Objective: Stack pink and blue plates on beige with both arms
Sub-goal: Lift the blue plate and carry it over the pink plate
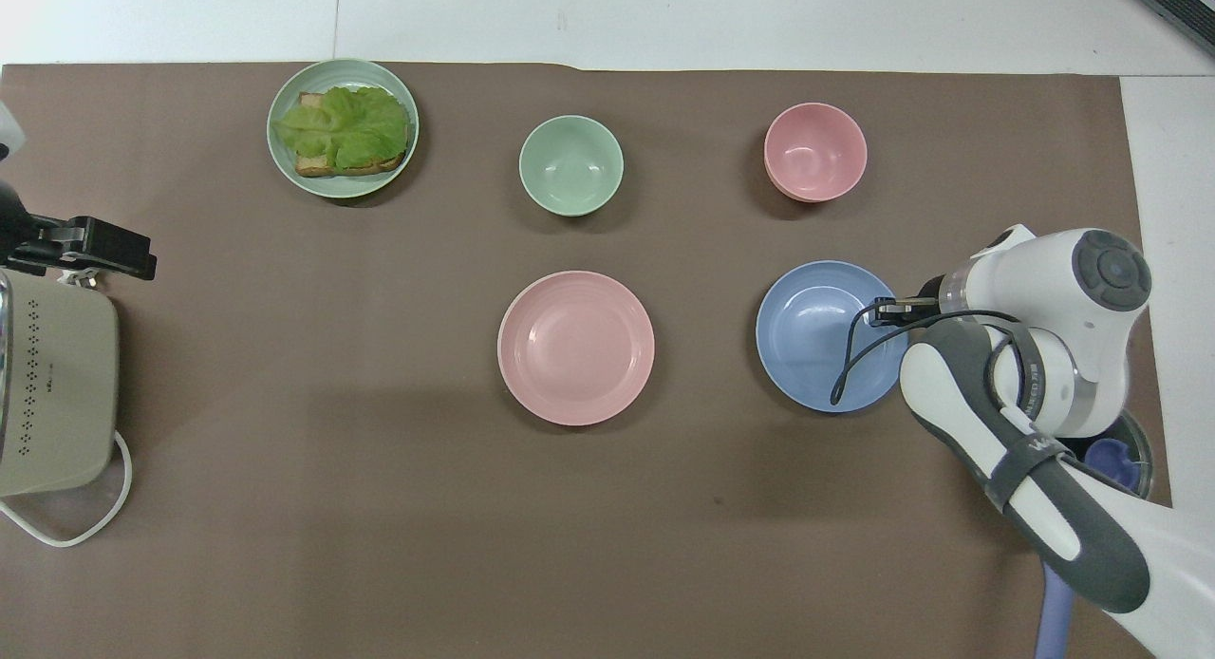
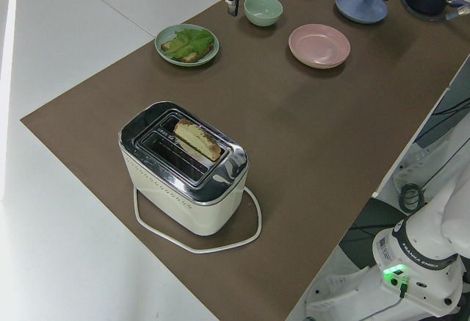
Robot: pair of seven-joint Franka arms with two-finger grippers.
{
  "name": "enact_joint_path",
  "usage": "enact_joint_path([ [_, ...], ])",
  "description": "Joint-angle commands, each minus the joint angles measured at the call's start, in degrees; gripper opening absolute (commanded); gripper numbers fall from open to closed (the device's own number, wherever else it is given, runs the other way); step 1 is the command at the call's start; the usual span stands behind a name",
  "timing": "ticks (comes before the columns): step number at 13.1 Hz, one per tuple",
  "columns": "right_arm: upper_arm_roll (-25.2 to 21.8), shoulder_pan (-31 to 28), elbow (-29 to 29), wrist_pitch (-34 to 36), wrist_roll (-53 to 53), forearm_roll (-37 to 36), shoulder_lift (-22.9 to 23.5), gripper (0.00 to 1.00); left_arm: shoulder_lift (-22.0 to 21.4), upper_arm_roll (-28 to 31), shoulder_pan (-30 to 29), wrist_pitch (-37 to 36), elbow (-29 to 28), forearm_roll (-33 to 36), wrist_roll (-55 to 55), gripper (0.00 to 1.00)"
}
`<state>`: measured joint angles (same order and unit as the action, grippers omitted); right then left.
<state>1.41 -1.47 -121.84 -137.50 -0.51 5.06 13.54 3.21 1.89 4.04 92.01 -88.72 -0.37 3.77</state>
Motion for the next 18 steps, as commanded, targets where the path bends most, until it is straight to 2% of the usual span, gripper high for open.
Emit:
enact_joint_path([
  [1, 0.43, -0.82, 0.55, -0.14, -1.86, 1.62, -0.71, 0.0, -0.31, -0.4, -0.52, -0.6, -0.05, 0.63, 0.54, 1.0],
  [5, 0.43, -0.47, 2.66, 4.25, -1.69, 1.62, -2.21, 0.0, -0.31, -0.4, -0.52, -0.6, -0.05, 0.63, 0.54, 1.0],
  [11, 0.61, -0.11, 3.45, 4.52, -1.25, 1.62, -3.43, 0.0, -0.23, -0.4, -0.52, -0.6, -0.05, 0.63, 0.54, 1.0],
  [18, 0.87, 5.23, 12.41, 17.25, 5.24, 1.62, -6.51, 0.0, -0.31, -0.4, -0.52, -0.6, -0.05, 0.63, 0.62, 1.0],
])
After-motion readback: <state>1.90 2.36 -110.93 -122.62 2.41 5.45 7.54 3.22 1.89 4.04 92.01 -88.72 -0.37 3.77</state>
